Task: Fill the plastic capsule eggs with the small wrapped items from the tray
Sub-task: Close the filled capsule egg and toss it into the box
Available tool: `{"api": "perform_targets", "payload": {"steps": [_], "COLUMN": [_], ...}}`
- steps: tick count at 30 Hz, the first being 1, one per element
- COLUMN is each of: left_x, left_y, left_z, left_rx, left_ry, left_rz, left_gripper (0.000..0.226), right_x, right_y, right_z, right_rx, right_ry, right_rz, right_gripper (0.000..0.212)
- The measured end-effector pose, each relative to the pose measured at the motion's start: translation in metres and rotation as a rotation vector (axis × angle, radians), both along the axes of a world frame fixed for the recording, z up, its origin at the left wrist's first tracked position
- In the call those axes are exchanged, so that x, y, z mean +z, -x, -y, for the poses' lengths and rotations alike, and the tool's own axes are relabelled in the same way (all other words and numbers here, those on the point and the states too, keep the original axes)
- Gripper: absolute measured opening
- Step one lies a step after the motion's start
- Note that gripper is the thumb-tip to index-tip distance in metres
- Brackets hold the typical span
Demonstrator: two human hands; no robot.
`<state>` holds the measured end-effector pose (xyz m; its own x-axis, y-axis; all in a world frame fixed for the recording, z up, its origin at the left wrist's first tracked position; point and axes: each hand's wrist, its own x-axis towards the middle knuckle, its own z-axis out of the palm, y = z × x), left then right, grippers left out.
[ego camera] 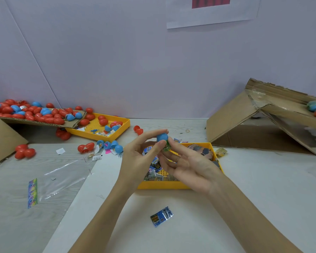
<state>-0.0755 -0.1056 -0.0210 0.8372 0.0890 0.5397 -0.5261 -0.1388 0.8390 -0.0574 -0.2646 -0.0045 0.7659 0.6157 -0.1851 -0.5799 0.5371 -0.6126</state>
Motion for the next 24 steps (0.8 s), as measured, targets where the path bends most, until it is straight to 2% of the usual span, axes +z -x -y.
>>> {"api": "perform_targets", "payload": {"steps": [6,9,13,17,21,24], "left_x": [0.000,-0.001,-0.002,-0.003,-0.005,-0.005], "left_y": [0.001,0.000,0.001,0.000,-0.001,-0.003], "left_z": [0.001,0.001,0.004,0.006,0.003,0.001], "left_rx": [-0.008,-0.006,-0.018,0.055,0.072,0.081], "left_ry": [0.099,0.118,0.157,0.198,0.146,0.088], "left_rz": [-0.037,-0.040,-0.048,-0.111,-0.173,-0.182], "left_gripper": [0.032,0.025,0.018,0.018,0.021,0.027], "right_x": [0.000,-0.002,-0.002,-0.004,-0.008,-0.013], "right_y": [0.002,0.002,0.001,-0.002,-0.005,-0.007], "right_z": [-0.003,-0.003,-0.004,-0.002,0.001,0.003], "right_rx": [-0.002,-0.009,-0.020,-0.034,-0.046,-0.101], "right_ry": [-0.020,-0.012,0.043,0.075,0.223,0.336], "right_rz": [-0.058,-0.065,-0.017,0.038,0.184,0.211], "right_gripper": [0.022,0.024,0.029,0.043,0.032,0.030]}}
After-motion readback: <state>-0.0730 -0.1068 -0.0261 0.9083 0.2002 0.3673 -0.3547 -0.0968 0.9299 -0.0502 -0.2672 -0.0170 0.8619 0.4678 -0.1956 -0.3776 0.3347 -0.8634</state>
